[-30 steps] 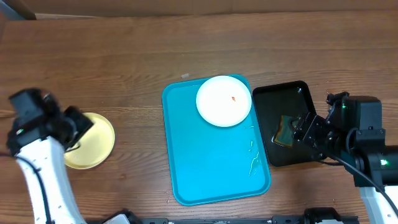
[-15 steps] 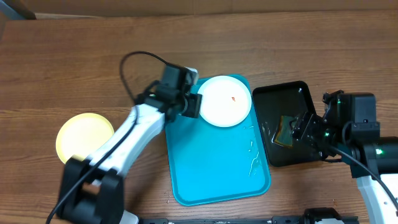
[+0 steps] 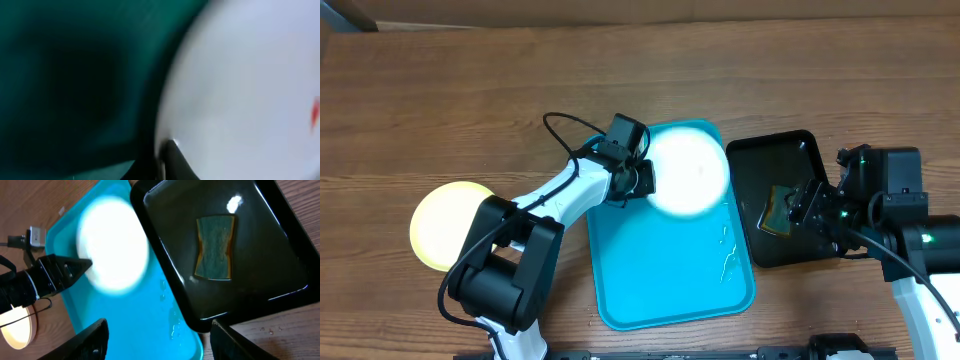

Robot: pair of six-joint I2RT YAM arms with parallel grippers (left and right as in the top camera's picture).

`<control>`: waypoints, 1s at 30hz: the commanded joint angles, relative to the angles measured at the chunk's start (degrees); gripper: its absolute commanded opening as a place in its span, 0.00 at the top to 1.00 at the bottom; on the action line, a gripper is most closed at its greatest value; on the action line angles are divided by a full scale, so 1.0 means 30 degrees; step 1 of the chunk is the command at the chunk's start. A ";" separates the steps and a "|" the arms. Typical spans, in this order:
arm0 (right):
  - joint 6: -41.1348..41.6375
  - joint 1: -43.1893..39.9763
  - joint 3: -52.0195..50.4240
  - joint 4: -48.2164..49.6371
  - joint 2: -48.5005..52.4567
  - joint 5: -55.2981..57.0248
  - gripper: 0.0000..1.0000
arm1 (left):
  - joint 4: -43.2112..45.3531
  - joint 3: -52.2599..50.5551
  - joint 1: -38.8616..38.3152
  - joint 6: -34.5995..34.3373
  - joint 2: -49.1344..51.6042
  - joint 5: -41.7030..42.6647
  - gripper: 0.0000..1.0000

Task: Clean dirty plates on tray and stack at the side
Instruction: 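Move left gripper to the rim of the remaining white plate, then grasp the sponge in the black tray with right gripper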

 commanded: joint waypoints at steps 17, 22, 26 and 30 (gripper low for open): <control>-0.1326 0.0816 -0.1326 0.1472 0.1639 0.0051 0.37 | -1.1023 0.3038 0.0102 0.4364 -0.0342 -0.3949 0.96; -0.0379 0.0882 -0.1909 0.3985 0.4313 0.0729 0.43 | -1.0520 0.2958 0.0095 0.4357 -0.0335 -0.1902 0.78; 0.1005 0.0882 -0.1945 0.5523 0.7752 0.3206 0.46 | -1.0418 0.2958 0.0095 0.4357 -0.0335 -0.1158 0.52; 0.1843 0.0882 -0.1945 0.6207 1.0520 0.5166 0.49 | -1.0586 0.2958 0.0095 0.4371 -0.0342 -0.1093 0.41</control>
